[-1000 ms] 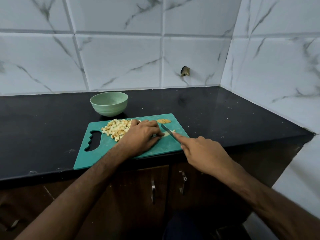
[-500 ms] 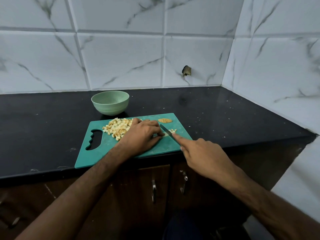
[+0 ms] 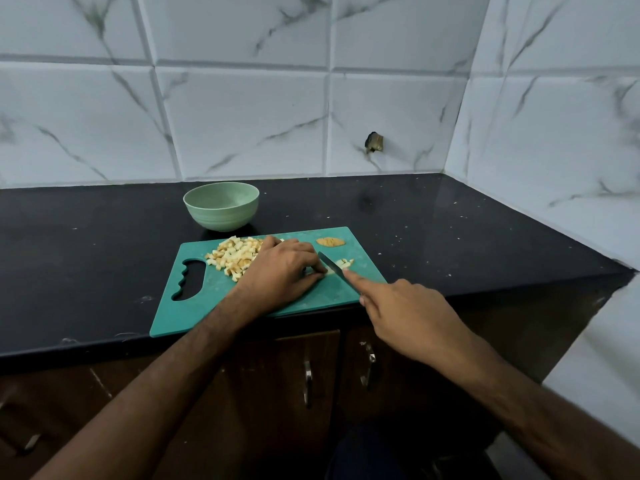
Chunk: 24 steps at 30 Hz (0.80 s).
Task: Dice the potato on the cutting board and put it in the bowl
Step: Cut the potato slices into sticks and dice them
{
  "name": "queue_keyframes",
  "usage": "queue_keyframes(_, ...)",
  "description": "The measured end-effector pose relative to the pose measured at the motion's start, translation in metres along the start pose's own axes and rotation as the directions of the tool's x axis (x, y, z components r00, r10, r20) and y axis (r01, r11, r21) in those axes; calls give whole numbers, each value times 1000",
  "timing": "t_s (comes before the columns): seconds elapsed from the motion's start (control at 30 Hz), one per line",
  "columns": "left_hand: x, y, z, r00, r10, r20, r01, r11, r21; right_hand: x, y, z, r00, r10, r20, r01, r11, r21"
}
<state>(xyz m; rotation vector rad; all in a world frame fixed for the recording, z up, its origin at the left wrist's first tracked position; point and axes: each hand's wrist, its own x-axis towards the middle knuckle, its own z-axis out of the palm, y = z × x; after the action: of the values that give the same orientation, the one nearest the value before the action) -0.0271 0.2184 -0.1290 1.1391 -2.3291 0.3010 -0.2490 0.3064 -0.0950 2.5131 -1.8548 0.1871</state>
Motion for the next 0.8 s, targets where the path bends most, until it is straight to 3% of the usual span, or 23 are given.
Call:
queue_keyframes(0.23,1,4,-3,1000,6,8,-6,1000,20,17,-2,8,1000,5,-7,-5,999,48)
queue_keyframes(0.43,-4,4,-4,994,-64,-87,73,991,109,14,5,-7,999,20,-39,-16,996,85)
queue_keyframes(0.8,-2,4,-4,997,-75,-32,77,994,77,10,-5,3,999,-13,33,12,999,43)
